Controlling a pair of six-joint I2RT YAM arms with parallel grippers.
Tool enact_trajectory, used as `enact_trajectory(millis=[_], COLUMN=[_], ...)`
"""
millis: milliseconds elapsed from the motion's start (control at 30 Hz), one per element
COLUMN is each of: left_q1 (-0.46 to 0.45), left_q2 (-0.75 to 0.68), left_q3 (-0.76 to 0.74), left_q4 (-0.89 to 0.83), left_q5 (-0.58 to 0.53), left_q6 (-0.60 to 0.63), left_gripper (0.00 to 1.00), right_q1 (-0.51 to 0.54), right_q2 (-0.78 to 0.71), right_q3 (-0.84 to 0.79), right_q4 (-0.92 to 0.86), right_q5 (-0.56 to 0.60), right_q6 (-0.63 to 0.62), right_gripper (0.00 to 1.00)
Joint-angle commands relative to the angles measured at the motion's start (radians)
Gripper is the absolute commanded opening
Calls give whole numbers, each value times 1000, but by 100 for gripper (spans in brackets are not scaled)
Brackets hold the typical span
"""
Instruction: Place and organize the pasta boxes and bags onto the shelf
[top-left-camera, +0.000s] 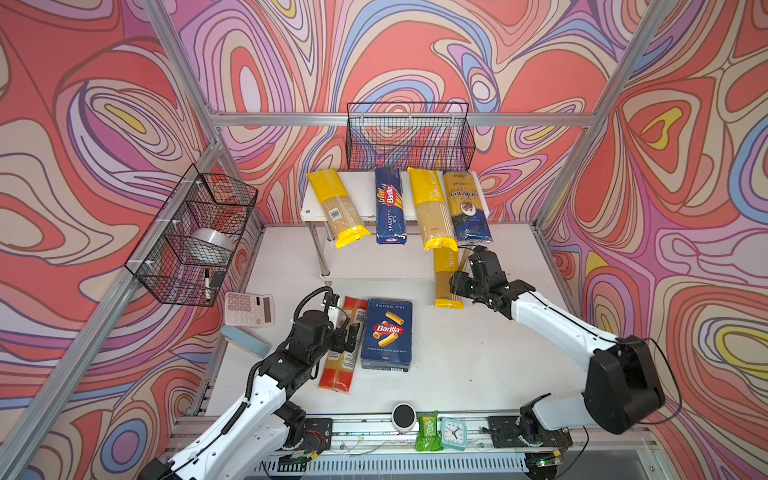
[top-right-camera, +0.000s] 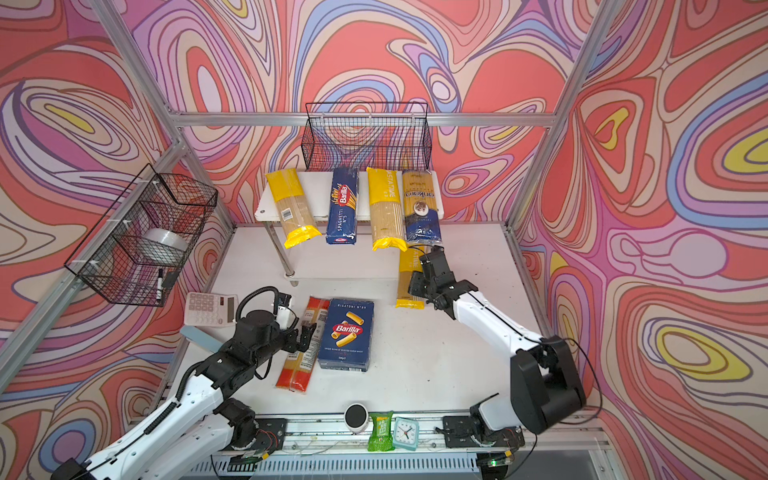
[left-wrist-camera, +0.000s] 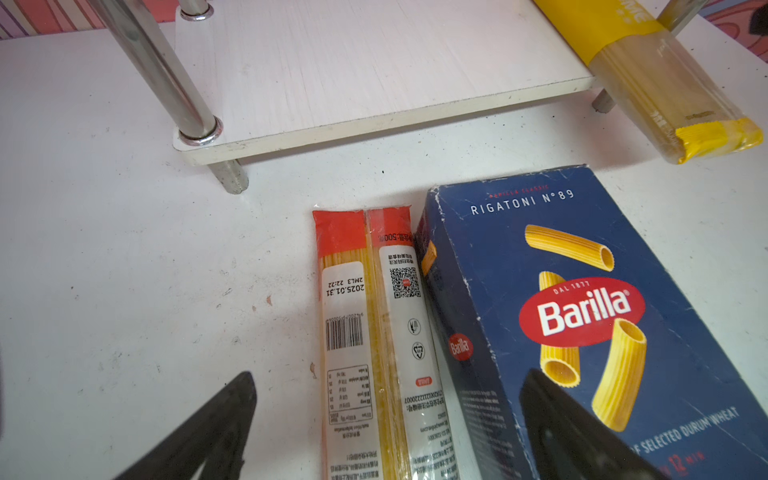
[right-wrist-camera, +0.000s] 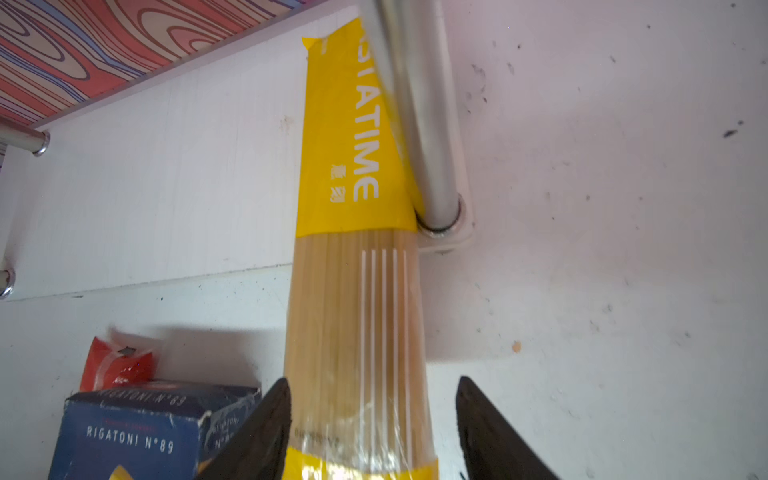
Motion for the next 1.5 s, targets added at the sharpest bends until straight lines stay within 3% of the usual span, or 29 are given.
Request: enact_trajectory(millis=[0, 133, 233, 367, 500, 1000, 1467], left_q1=[-3, -3, -3, -3, -2, -2, -2], left_q2=[-19, -16, -10, -3, -3, 2, -13], left_q3=[-9, -7, -5, -1, -2, 1, -5], left_q4=[-5, -5, -3, -5, -7, -6, -8], left_q5=[7, 8, 8, 4, 5, -5, -22], left_q6=[5, 7, 6, 5, 5, 0, -7], left_gripper=[100, 100, 100, 100, 100, 100, 100], right_q1=[-2, 4, 17, 73, 98, 110, 109], right_q2=[-100, -229, -288, -332, -298, -1, 144], right_q3=[-98, -219, -284, -360, -392, -293, -180], right_q4=[2, 24, 31, 48, 113, 266, 277], right_q5=[-50, -153, -234, -201, -190, -174, -121], right_q6=[54, 97, 136, 190, 217, 204, 170], right_gripper=[61, 53, 37, 20, 13, 4, 2])
